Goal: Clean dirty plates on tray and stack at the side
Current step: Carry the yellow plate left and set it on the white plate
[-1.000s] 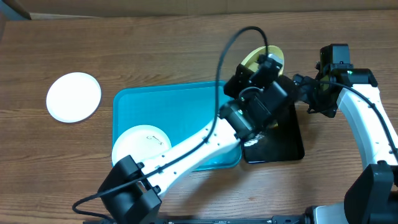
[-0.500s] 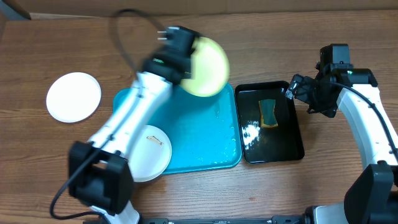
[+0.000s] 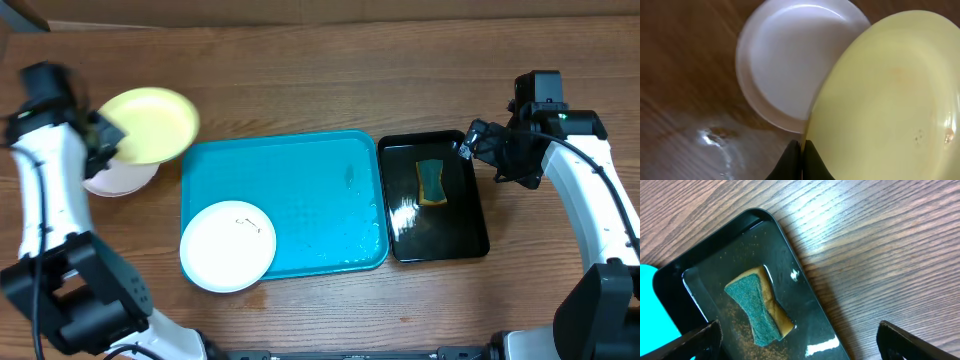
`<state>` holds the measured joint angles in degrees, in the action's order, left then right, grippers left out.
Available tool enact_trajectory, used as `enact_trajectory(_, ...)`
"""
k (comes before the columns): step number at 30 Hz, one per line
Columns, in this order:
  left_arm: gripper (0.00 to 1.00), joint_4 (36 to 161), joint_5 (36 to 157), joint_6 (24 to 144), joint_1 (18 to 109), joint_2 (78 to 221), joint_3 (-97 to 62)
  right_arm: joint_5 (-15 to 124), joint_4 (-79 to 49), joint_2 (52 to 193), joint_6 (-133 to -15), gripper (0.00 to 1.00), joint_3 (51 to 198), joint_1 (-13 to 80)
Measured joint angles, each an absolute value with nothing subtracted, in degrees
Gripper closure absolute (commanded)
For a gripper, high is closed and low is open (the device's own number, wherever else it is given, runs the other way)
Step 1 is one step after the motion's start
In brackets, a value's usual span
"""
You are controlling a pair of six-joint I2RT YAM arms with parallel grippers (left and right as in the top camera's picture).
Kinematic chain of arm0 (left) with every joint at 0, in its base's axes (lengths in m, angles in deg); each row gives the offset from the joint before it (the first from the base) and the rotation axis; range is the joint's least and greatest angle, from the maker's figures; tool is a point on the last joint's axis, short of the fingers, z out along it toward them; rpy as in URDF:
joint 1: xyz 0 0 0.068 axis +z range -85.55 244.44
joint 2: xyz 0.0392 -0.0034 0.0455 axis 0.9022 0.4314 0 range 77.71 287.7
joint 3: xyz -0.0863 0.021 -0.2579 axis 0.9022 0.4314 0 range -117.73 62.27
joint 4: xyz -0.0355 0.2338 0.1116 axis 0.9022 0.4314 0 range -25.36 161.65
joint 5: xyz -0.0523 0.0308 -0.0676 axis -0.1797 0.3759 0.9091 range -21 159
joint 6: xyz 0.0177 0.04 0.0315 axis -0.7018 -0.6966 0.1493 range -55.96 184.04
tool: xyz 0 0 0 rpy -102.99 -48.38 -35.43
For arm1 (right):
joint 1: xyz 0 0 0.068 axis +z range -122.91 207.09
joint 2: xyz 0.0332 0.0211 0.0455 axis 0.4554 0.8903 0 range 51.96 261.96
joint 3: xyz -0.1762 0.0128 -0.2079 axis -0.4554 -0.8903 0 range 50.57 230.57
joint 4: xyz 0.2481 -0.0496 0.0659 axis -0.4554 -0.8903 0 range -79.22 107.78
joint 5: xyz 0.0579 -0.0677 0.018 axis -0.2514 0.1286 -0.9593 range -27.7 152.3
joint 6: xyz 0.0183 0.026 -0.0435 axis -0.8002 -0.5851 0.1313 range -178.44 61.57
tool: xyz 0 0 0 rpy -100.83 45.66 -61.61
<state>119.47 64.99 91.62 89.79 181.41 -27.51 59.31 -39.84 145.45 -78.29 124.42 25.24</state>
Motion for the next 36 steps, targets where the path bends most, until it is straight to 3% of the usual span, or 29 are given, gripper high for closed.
enact_trajectory(10,0.96,120.2,66.0,91.6,101.5,181.4,-27.5,59.3,-39.9,145.4,-78.3,0.00,124.4,25.2)
enact_trajectory(36,0.93,106.2,65.8,92.2,101.6,181.3,-17.0,59.3,-39.8,145.4,-78.3,0.00,124.4,25.2)
